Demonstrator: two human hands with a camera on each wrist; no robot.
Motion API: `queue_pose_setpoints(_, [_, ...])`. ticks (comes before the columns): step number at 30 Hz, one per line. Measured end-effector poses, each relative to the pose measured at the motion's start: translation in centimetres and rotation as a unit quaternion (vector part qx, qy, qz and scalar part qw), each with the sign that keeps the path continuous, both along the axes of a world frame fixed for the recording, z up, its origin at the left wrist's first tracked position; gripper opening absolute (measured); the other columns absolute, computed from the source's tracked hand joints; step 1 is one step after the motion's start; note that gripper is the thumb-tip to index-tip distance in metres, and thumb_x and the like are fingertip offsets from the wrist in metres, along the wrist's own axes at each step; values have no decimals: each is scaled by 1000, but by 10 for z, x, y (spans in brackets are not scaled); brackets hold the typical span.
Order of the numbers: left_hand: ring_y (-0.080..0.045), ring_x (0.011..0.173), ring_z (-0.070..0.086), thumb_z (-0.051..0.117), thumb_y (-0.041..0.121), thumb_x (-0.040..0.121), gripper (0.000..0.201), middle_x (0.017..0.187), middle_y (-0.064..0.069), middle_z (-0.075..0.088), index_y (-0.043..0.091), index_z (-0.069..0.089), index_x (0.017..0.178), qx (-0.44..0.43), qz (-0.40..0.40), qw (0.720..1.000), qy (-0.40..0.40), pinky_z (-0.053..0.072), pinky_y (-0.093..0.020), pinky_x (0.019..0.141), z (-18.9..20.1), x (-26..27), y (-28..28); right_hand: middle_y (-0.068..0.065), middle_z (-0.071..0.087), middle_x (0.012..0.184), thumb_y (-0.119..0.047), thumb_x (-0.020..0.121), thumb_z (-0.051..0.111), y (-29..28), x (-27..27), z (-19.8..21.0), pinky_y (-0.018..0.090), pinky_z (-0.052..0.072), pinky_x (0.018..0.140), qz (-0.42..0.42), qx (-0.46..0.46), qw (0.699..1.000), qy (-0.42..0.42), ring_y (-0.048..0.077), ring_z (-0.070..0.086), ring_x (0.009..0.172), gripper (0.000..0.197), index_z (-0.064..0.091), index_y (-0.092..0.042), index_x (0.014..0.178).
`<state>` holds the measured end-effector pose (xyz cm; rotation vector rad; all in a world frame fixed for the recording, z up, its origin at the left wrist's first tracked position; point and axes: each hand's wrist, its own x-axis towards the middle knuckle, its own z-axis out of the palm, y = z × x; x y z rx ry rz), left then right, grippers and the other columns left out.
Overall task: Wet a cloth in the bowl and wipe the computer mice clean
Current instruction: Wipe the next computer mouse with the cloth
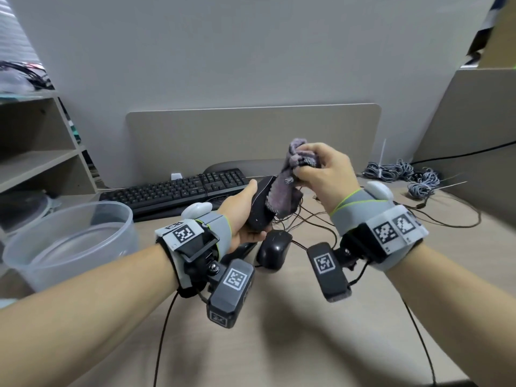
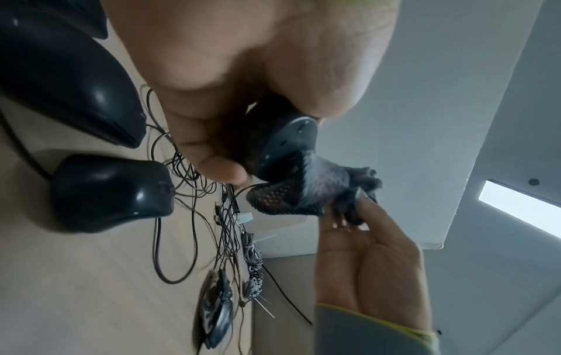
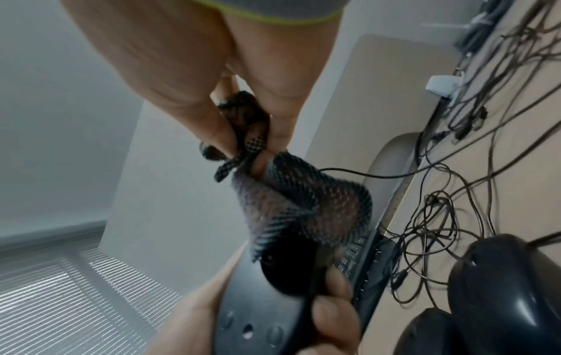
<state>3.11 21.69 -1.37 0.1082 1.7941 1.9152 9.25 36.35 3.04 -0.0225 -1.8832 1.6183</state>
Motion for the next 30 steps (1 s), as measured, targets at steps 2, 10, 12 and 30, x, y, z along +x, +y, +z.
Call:
queue_pose_setpoints(2, [-25,56,60,44,62,93,54,78,-11,65,12,64,100,22,-15,1000,-12,46,-26,45,3,3,1,4,60,82,10,73,63,-1,0,-2,35,52,78,13,26,999,-25,19,56,80,32,63,-9,98])
queue_pose_setpoints(10, [-22,49,52,37,49,98,40,73,-9,62,16,60,97,8,-41,999,-23,35,-18,39,6,7,0,15,48,128,2,65,40,-17,9,-45,34,40,100,-34,431,902,-5,33,48,116,60,54,-6,123])
queue_pose_setpoints(12, [-22,47,52,35,48,98,44,67,-11,60,12,59,93,-4,-48,999,-20,34,-18,39,6,8,0,15,51,122,7,66,43,-10,6,-41,32,40,93,-75,411,908,-31,33,52,109,58,57,-9,120])
queue_pose_setpoints(30, [-21,50,52,42,49,95,39,66,-8,59,17,59,80,-26,-69,997,18,31,-21,48,0,9,3,16,58,98,4,68,52,-16,2,-36,26,36,72,-82,394,915,-33,31,57,90,42,68,-11,103])
